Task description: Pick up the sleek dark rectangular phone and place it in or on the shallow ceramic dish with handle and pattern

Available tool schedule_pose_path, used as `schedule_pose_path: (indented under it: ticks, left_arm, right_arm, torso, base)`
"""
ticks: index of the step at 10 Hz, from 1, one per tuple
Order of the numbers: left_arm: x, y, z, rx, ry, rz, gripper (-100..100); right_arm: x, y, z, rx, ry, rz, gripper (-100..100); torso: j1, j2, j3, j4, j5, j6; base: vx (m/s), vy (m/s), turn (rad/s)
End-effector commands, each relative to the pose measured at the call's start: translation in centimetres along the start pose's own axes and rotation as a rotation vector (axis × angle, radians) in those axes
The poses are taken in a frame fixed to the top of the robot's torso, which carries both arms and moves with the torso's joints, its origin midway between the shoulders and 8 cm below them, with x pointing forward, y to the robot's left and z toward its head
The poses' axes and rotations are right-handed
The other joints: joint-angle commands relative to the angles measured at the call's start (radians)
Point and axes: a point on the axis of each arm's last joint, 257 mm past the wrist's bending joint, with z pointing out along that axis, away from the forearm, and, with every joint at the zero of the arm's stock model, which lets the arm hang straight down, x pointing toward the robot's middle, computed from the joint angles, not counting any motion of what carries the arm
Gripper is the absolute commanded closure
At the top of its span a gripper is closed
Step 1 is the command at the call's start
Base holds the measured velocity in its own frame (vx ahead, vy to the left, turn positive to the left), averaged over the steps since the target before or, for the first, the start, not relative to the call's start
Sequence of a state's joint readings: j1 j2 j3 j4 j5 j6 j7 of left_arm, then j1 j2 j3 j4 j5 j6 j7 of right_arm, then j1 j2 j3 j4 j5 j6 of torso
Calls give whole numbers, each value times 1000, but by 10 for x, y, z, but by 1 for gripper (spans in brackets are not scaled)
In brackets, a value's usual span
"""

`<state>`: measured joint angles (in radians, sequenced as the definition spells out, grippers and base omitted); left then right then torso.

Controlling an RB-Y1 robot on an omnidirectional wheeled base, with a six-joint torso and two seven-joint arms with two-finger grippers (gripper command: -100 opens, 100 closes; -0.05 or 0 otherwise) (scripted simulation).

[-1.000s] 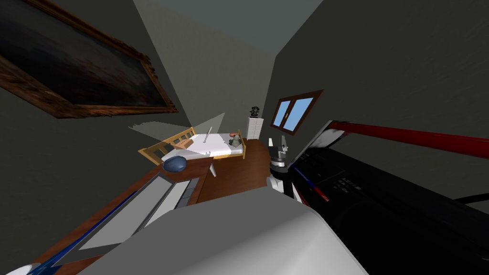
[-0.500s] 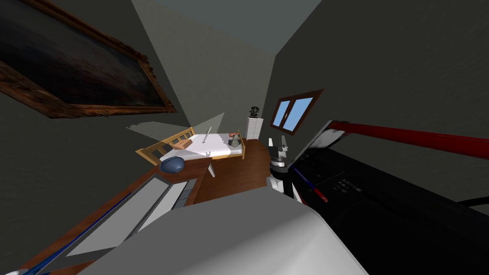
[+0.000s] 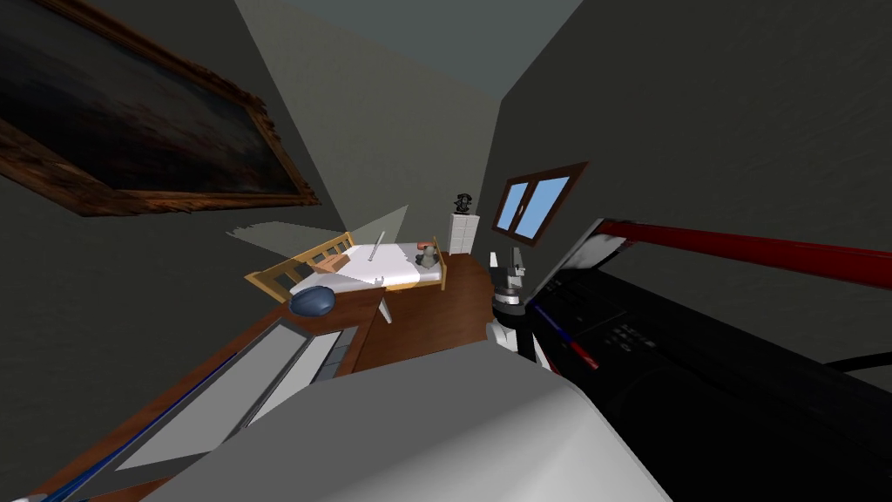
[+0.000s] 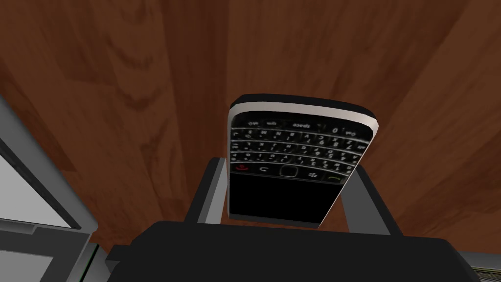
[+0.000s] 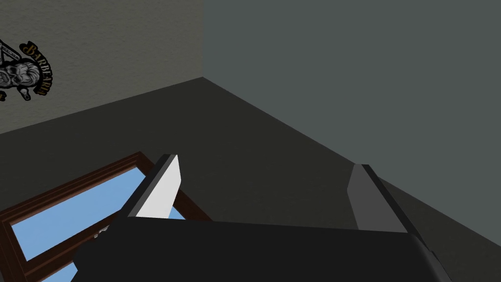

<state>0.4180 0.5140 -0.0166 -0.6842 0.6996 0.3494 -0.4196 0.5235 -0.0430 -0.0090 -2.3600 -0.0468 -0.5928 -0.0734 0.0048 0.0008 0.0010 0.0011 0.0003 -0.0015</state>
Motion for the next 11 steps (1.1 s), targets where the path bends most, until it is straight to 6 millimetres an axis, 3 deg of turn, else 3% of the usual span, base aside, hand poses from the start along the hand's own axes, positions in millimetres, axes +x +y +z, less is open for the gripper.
schedule_pose_path:
  ticks: [1,4,6,10,11]
  left_arm:
    - [-27,-5,-6,6,-34,9,100]
    - [-78,-18,-18,16,-95,27,100]
    - [-88,-21,-20,17,-105,30,100]
    - [-143,-37,-38,1,-153,36,100]
    - [-143,-37,-38,1,-153,36,100]
  right_arm:
    - [0,0,0,0,0,0,0]
    - [0,0,0,0,0,0,0]
    - [0,0,0,0,0,0,0]
    - [0,0,0,0,0,0,0]
    - [0,0,0,0,0,0,0]
  torso:
    - [0,0,0,0,0,0]
    - [-1,0,1,1,-2,1]
    - [-1,0,1,1,0,0]
    - [-1,2,1,0,-1,0]
    - [0,3,1,0,0,-1]
  base:
    - [-22,0,-42]
    - [-26,-2,-61]
    - [-15,3,-24]
    - [-46,6,-9]
    - [-46,14,13]
